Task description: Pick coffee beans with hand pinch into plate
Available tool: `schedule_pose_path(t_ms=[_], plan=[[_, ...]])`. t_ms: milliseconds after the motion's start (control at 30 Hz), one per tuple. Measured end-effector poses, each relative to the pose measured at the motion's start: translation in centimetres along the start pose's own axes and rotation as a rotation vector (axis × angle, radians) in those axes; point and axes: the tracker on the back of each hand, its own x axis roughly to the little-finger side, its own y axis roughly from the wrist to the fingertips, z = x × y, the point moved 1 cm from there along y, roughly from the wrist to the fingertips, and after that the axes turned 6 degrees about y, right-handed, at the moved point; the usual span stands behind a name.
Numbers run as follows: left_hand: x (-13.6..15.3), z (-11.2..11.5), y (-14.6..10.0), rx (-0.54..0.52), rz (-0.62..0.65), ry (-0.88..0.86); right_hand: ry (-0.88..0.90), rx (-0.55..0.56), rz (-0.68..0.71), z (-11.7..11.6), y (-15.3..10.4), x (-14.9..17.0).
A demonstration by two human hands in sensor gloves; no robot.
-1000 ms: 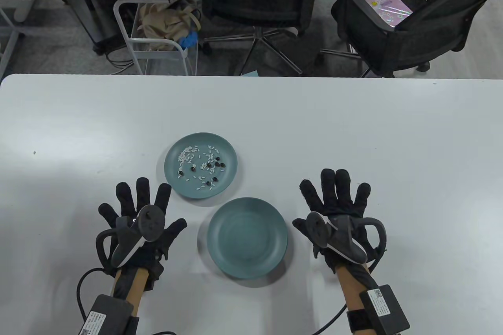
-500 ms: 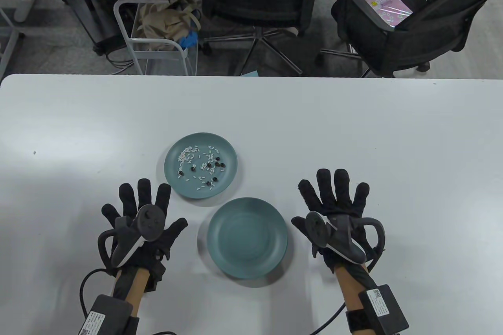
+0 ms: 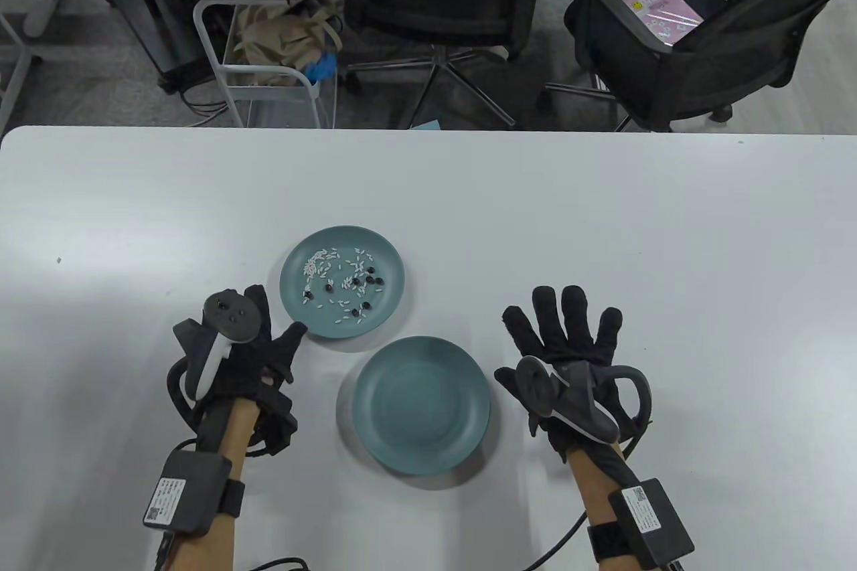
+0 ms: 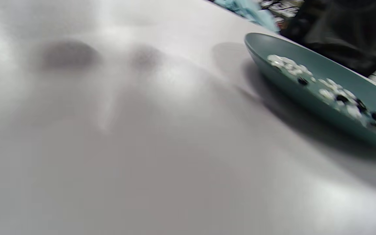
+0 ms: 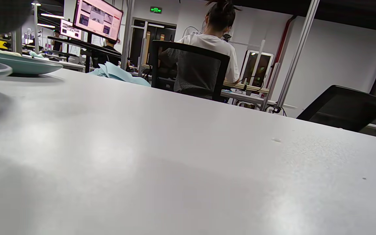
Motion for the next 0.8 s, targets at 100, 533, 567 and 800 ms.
schedule_pose_path(t_ms=[100,533,567,800], plan=[[-0.1,-0.3,1.3,0.079,-0.074,-0.061,0.003,0.0,0.013,0.1,0.1,-0.2],[-2.1,0.7,4.2,0.047,-0.201,-0.1,0.029,-0.046,0.003,0.0,0.1,-0.2],[-2.2,0.7,4.3,0.02,-0.21,-0.097,0.031,-0.048,0.001,0.0,0.1,-0.2],[-2.3,1.0,4.6,-0.021,-0.234,-0.08,0.042,-0.058,-0.006,-0.1,0.3,-0.1]])
